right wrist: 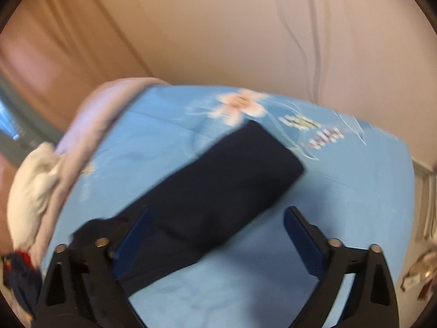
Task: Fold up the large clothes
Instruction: 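Grasp the navy jacket's sleeve cuff with the right gripper and lift it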
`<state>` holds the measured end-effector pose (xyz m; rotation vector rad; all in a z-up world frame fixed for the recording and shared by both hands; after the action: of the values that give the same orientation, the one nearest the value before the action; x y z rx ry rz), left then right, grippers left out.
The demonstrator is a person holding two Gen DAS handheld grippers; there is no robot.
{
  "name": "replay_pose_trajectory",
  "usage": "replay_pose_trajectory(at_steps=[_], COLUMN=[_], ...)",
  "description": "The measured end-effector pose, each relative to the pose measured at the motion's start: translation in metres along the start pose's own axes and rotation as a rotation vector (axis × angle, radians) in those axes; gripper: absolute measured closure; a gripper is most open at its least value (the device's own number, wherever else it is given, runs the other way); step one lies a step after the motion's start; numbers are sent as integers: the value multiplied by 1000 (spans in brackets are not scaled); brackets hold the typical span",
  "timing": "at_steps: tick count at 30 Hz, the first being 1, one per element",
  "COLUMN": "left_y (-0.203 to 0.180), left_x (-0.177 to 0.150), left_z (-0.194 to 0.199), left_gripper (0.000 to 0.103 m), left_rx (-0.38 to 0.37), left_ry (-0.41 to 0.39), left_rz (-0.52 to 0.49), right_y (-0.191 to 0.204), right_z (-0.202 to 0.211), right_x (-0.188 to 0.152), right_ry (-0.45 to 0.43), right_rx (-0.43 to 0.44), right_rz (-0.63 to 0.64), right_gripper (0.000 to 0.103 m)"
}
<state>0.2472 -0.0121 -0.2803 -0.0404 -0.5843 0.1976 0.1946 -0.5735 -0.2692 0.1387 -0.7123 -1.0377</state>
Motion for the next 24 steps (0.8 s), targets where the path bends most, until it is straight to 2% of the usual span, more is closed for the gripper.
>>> replay_pose_trajectory(at_steps=[2,5,7,9,11,13,15,16,18,21,24], left_y=[2,4,4,6,6,6,4,3,3,9,15], left_x=[-2,-2,-2,-1,-1,-2,-3,-3,-3,-1,-2], left_z=[-8,-15,-19,-21,-24,-28,-30,-31,-31,-32,-33], left_gripper=[2,2,2,2,2,2,2,2,3,3,4], left_rx=[17,33,33,37,37,36,24,23,24,22,18], left_ry=[16,30,38,43,46,58,64,65,63,60,63], left_rz=[2,14,25,37,47,56,59,59,57,77,96], right_y=[-18,-40,-50,-52,-51,-50,-53,-53,-46,-37,-36], right_z=[-12,-29,-40,-42,-43,-46,-50,-50,-42,-18,-1], right_x=[0,1,2,7,14,18,21,23,28,50,63], right_ry=[10,23,36,5,-23,-36,-30,-31,-42,-139,-175], right_rx=[-15,-33,-7,32,41,34,6,18,21,-11,-30], right_rz=[-57,-134,-183,-225,-219,-212,-233,-231,-205,-158,-120], right_gripper=[11,21,21,21,28,55,68,81,94,99,100])
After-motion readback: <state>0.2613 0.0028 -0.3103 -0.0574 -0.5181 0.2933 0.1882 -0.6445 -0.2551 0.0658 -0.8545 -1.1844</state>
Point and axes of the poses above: each gripper's, at about its wrist camera, not at the fingertips, and z roughly against the way its jaws point, y to its left, x to its top, the point moved 10 cm from there along -z, roughly the way its jaws point, and after that the axes turned 2 degrees about x, right-handed, at the moved point
